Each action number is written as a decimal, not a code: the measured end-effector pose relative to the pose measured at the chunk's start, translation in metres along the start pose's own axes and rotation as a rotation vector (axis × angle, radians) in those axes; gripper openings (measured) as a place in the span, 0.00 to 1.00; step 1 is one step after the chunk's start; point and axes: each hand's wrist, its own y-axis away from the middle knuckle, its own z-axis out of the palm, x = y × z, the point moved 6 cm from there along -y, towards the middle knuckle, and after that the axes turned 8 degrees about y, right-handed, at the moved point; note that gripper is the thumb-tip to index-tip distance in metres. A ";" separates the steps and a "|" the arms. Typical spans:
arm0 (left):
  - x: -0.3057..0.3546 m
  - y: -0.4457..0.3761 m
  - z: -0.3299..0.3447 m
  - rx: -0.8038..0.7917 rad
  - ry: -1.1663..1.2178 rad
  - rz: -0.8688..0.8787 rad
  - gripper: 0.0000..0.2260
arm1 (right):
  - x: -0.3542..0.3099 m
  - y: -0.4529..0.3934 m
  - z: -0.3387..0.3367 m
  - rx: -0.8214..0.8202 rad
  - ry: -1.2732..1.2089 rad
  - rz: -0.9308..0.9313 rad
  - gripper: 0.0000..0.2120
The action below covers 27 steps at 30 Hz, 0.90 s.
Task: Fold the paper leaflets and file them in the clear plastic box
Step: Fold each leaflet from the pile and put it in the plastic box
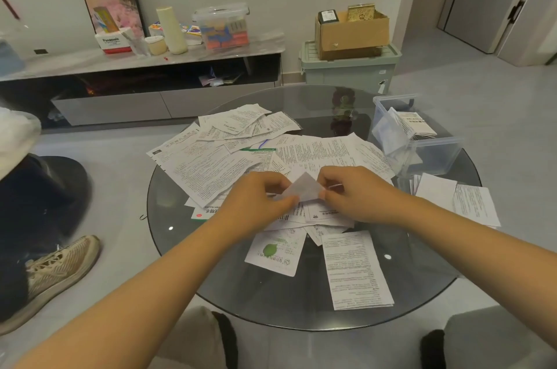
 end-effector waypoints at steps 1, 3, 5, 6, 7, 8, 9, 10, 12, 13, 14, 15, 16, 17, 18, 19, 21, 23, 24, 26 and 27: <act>0.000 0.000 -0.001 0.003 0.047 -0.008 0.08 | 0.002 0.001 0.000 -0.014 -0.007 0.010 0.05; 0.003 -0.002 -0.002 0.033 0.092 0.001 0.06 | 0.004 0.002 0.000 -0.023 -0.034 0.028 0.12; 0.004 -0.004 0.000 0.082 0.080 0.022 0.06 | 0.004 0.003 0.001 -0.021 -0.072 0.044 0.16; 0.004 -0.006 0.002 0.102 0.054 0.032 0.06 | 0.003 0.004 0.001 -0.017 -0.081 0.051 0.15; 0.006 -0.008 0.004 0.108 0.017 0.039 0.05 | 0.003 0.004 0.001 -0.002 -0.072 0.056 0.13; 0.007 -0.010 0.007 0.099 -0.023 0.041 0.05 | 0.003 0.003 0.001 0.020 -0.050 0.065 0.11; 0.006 -0.012 0.011 0.079 -0.066 0.038 0.09 | 0.004 0.003 0.000 0.047 -0.030 0.074 0.10; 0.005 -0.014 0.016 0.052 -0.111 0.031 0.15 | 0.006 0.002 0.000 0.073 -0.022 0.084 0.11; 0.001 -0.018 0.024 0.002 -0.178 0.019 0.26 | 0.008 0.002 0.000 0.100 -0.036 0.089 0.19; -0.001 -0.020 0.028 -0.018 -0.187 0.012 0.29 | 0.009 0.002 0.001 0.106 -0.038 0.079 0.25; -0.003 -0.020 0.030 -0.036 -0.187 0.004 0.31 | 0.010 0.001 0.002 0.104 -0.025 0.067 0.29; -0.005 -0.022 0.033 -0.053 -0.183 -0.009 0.33 | 0.011 0.000 0.003 0.095 0.000 0.055 0.31; -0.008 -0.022 0.035 -0.064 -0.180 -0.021 0.33 | 0.011 0.000 0.004 0.075 0.044 0.044 0.29; -0.009 -0.023 0.035 -0.070 -0.179 -0.031 0.33 | 0.011 -0.001 0.005 0.053 0.113 0.032 0.25; -0.010 -0.024 0.035 -0.073 -0.177 -0.038 0.33 | 0.012 -0.001 0.005 0.030 0.190 0.019 0.23; -0.010 -0.025 0.034 -0.076 -0.177 -0.043 0.33 | 0.012 -0.001 0.006 0.012 0.255 0.010 0.22; -0.011 -0.026 0.032 -0.083 -0.179 -0.061 0.32 | 0.012 -0.002 0.006 -0.023 0.327 0.008 0.22; -0.012 -0.025 0.029 -0.075 -0.192 -0.080 0.31 | 0.013 -0.003 0.005 -0.070 0.339 0.009 0.23; -0.011 -0.025 0.026 -0.060 -0.211 -0.078 0.29 | 0.014 -0.004 0.005 -0.103 0.331 0.011 0.23; -0.008 -0.024 0.022 -0.009 -0.276 -0.041 0.22 | 0.016 -0.004 0.004 -0.152 0.293 0.017 0.24; -0.005 -0.023 0.020 0.008 -0.300 -0.015 0.17 | 0.016 -0.003 0.003 -0.160 0.271 0.016 0.24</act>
